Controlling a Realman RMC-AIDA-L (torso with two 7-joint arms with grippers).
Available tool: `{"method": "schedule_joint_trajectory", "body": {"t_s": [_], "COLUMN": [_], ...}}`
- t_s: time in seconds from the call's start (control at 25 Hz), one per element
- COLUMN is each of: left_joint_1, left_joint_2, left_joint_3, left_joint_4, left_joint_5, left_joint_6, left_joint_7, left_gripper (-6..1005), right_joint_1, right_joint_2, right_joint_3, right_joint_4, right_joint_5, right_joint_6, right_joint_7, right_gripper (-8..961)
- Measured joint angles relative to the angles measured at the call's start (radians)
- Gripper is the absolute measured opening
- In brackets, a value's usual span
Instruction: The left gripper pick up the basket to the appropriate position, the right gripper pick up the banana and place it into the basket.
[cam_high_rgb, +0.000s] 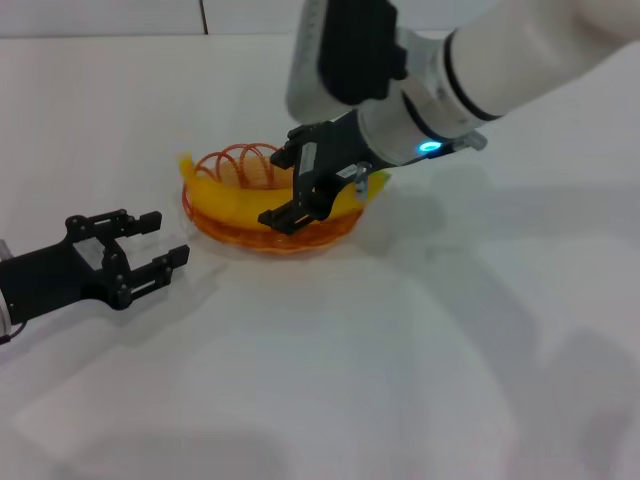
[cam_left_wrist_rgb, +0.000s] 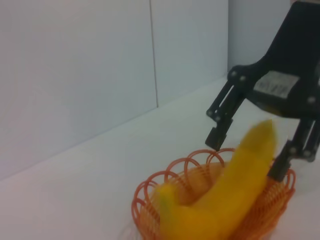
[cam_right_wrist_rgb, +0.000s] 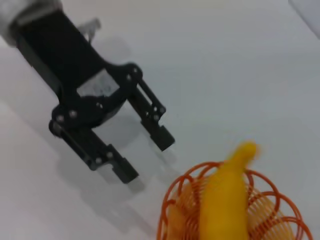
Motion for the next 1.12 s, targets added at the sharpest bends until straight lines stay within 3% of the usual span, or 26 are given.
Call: {"method": "schedule_joint_trajectory", "body": {"t_s": [0.16, 0.36, 0.56, 1.12], "left_joint_1": [0.002, 0.0, -0.003, 0.001], "left_joint_2": [0.0, 0.0, -0.001, 0.0], "left_joint_3": [0.0, 0.0, 0.0, 0.0], "left_joint_4": [-0.002, -0.014, -0.014, -0.014], "left_joint_5": [0.0, -0.002, -0.002, -0.009], "left_joint_6": [0.0, 0.0, 0.0, 0.0], "left_joint_7": [0.0, 0.003, 0.003, 0.015], "left_gripper": [557, 557, 558, 556], "right_joint_1": [-0.066, -0.137, -0.211, -0.253], "right_joint_2": [-0.002, -0.002, -0.002, -0.012], "right_joint_3": [0.132, 0.306, 0.405, 0.802], "right_joint_4": [-0.007, 0.007, 0.042, 0.304], "right_joint_5": [0.074, 0.147, 0.189, 0.206], "right_joint_6": [-0.064, -0.141, -0.15, -0.313], "right_joint_7": [-0.133, -0.27, -0.368, -0.651], "right_gripper": [759, 757, 755, 751]}}
